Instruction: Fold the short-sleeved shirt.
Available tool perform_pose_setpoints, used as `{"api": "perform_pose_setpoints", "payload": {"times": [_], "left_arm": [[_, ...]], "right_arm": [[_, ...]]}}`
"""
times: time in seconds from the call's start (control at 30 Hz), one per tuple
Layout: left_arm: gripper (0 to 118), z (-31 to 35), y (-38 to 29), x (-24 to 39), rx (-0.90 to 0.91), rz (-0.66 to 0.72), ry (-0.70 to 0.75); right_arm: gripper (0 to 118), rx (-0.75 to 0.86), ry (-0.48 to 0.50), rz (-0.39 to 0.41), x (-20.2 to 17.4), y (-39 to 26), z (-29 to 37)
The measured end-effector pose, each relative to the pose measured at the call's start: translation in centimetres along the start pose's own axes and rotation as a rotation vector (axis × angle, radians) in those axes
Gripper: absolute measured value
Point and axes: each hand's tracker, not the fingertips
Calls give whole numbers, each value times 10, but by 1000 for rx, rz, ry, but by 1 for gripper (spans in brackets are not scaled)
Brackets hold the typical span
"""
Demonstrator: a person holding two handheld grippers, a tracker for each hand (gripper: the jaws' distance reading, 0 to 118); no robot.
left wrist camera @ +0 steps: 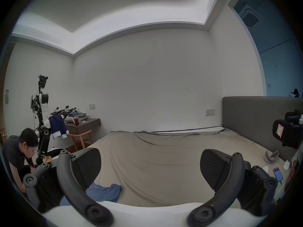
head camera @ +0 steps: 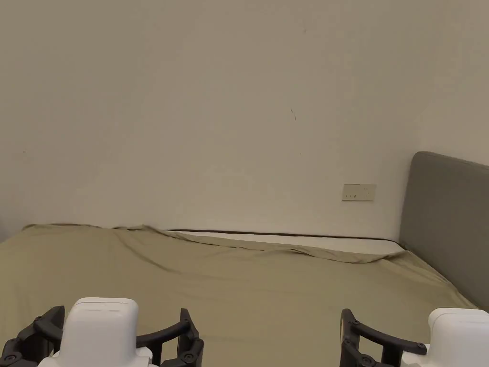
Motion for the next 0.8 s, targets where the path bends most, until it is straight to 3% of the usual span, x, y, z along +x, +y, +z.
{"api": "perform_pose_setpoints", "payload": {"times": [0.7,0.73,0.8], "left_arm": [[118,1,4,-4,-1,16,-22],[118,2,5,-6,6,32,-28],[118,13,7,-26,60,155,-77]], "right_arm": [[118,11,13,24,-2,3,-3],[118,19,22,34,-3,5,-5],[118,57,79,185,-11,18,-11]]}}
